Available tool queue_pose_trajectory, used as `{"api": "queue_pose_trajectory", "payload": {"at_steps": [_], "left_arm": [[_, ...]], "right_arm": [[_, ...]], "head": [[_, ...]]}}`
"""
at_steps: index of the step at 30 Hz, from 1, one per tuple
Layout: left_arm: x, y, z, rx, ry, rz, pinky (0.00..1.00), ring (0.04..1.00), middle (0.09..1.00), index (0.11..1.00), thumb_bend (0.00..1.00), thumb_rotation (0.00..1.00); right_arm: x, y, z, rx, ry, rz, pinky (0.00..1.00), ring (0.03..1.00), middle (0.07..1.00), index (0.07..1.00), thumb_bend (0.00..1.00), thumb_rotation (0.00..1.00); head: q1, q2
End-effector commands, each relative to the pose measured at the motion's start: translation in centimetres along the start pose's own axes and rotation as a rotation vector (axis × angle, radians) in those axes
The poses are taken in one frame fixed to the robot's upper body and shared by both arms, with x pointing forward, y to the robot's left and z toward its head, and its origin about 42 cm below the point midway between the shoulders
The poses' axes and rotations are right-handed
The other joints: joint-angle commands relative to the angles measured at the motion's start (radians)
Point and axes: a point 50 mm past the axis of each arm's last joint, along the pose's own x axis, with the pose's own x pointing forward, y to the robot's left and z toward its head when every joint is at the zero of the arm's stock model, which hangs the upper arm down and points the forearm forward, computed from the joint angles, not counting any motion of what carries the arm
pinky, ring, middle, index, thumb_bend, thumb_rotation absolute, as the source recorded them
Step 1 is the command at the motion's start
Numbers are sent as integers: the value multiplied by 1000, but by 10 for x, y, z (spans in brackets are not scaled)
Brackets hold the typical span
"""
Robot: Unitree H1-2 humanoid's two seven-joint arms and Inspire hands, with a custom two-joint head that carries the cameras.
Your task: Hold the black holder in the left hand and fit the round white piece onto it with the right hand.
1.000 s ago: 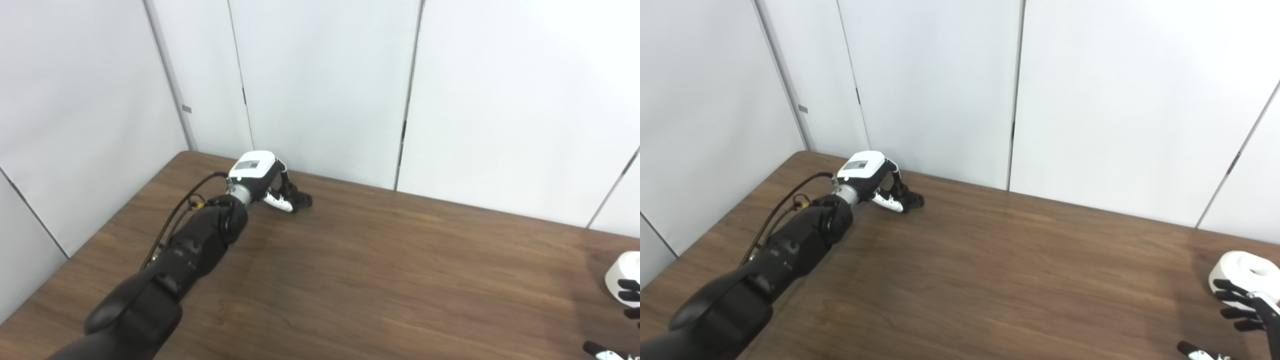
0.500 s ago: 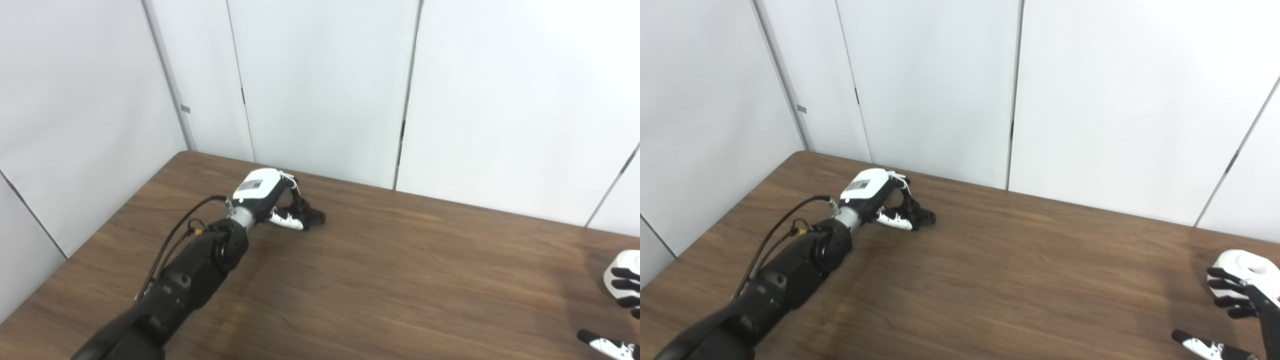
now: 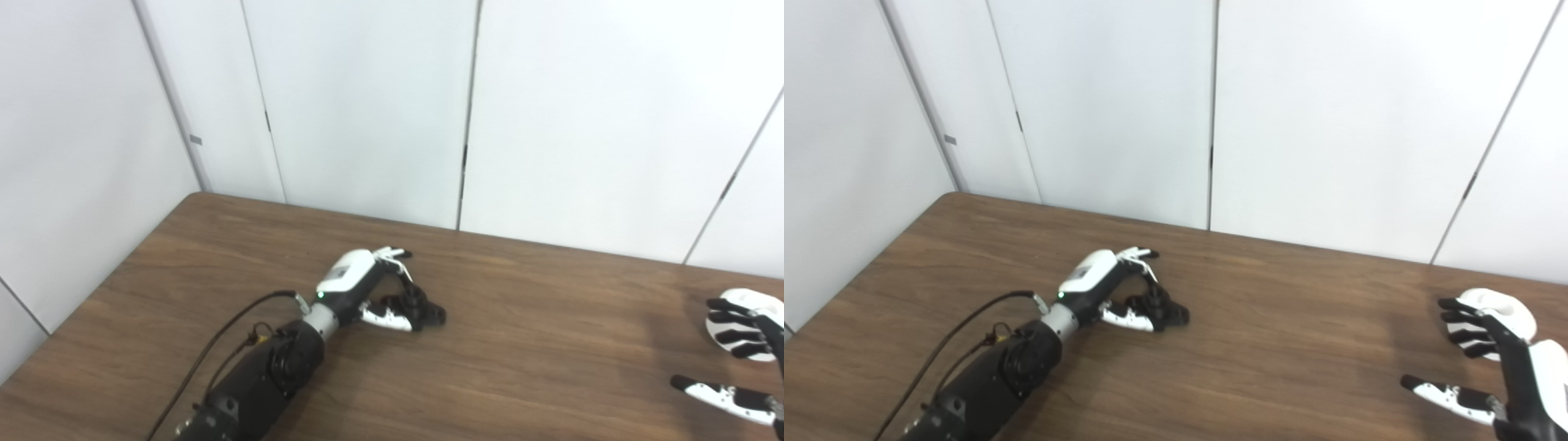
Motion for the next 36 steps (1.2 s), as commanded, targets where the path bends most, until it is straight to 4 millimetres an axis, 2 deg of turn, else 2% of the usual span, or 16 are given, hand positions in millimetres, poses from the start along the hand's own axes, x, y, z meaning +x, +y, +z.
{"api": "queue_pose_trajectory", "payload": {"at_steps": [1, 7, 11, 17, 27, 32, 36], "left_arm": [[-5, -20, 5, -3, 2, -94, 902, 959, 913, 479, 523, 77], [1, -48, 27, -46, -56, -167, 896, 957, 908, 479, 522, 79], [3, -62, 38, -76, -97, -206, 902, 965, 915, 480, 523, 77], [4, -84, 52, -77, -143, -238, 851, 941, 904, 480, 523, 75], [6, -116, 75, -95, -163, -293, 860, 938, 902, 480, 523, 75], [6, -127, 82, -67, -142, -295, 916, 944, 902, 479, 522, 78], [6, -133, 82, -74, -117, -277, 911, 932, 896, 478, 523, 77]], "right_arm": [[16, -7, 12, 17, -61, -39, 527, 607, 690, 709, 728, 0], [20, -4, 15, 52, -82, -53, 532, 612, 697, 698, 721, 0], [19, -4, 20, 70, -89, -63, 534, 613, 698, 704, 711, 41], [20, -3, 27, 67, -85, -68, 540, 616, 698, 711, 703, 38], [21, -5, 33, 63, -106, -76, 534, 616, 702, 722, 680, 66], [22, -5, 35, 64, -109, -78, 534, 610, 702, 720, 682, 58], [22, -4, 37, 64, -110, -77, 535, 613, 704, 722, 680, 51]], "head": [[-15, 2], [-86, 16], [-139, 26], [-182, 36], [-226, 46], [-238, 50], [-248, 54]]}}
